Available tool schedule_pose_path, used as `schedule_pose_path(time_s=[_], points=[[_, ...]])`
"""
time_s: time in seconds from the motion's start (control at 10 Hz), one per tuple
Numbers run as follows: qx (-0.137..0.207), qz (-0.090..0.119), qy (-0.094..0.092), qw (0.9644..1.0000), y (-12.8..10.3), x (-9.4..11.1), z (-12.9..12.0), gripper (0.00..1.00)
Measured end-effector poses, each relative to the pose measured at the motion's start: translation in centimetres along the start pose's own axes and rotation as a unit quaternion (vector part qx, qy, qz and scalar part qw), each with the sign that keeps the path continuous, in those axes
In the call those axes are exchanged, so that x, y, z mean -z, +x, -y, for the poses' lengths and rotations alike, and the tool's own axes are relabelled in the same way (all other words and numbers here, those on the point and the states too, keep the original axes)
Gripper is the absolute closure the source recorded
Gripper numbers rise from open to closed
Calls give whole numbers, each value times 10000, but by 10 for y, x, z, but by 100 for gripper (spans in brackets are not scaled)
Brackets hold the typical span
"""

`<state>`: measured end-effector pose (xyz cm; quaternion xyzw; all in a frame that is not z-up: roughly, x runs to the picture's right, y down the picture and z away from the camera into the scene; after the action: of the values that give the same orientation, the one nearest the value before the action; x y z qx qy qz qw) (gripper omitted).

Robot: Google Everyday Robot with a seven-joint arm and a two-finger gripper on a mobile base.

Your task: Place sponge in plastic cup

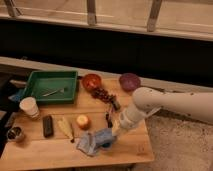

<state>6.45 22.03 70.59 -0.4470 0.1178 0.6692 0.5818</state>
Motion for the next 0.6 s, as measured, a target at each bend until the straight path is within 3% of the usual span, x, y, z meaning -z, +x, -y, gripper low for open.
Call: schedule_pose_path(time_s=[0.6], points=[[-114, -175, -41, 9998, 1, -8, 5, 23]])
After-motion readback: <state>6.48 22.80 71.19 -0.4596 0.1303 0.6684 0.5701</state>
